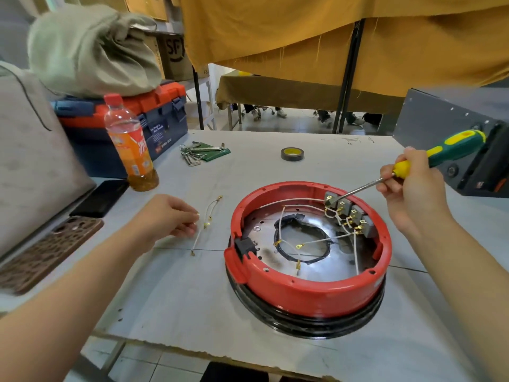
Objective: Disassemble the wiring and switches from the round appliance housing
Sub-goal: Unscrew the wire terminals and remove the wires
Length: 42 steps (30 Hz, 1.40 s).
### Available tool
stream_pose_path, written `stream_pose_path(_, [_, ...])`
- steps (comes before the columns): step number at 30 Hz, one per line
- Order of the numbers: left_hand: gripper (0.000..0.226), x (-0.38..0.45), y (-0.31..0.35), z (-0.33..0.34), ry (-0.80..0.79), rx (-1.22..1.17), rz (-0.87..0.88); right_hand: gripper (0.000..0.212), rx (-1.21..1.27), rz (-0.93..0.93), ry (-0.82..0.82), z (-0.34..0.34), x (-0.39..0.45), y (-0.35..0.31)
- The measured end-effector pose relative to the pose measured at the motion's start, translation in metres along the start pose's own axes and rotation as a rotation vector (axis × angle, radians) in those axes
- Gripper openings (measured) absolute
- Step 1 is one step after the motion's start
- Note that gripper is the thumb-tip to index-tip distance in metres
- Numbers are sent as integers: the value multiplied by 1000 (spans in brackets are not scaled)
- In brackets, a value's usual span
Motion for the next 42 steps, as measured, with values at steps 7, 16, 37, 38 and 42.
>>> stream_pose_path(7, [4,13,-13,0,5,249,-56,25,31,4,17,0,-7,3])
stream_pose_path(16, [14,11,4,2,36,515,-36,24,6,19,19,2,-12,8])
stream_pose_path(37, [82,2,105,143,-191,1008,418,28,-93,-142,12,-4,-15,0])
stream_pose_path(38, [79,2,104,142,-192,995,444,27,-101,-152,14,-4,-15,-1])
stream_pose_path(42, [65,2,103,136,-237,932,531,28,-145,-214,24,-4,-15,-8])
Point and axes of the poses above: each hand's wrist, its own x-axis towards the middle knuckle, its own z-axis out of the palm, y = z × x, the point moved 1 cm from there along x, towards the middle knuckle, and after that the axes turned 13 degrees about -y, right-handed, at the moved point
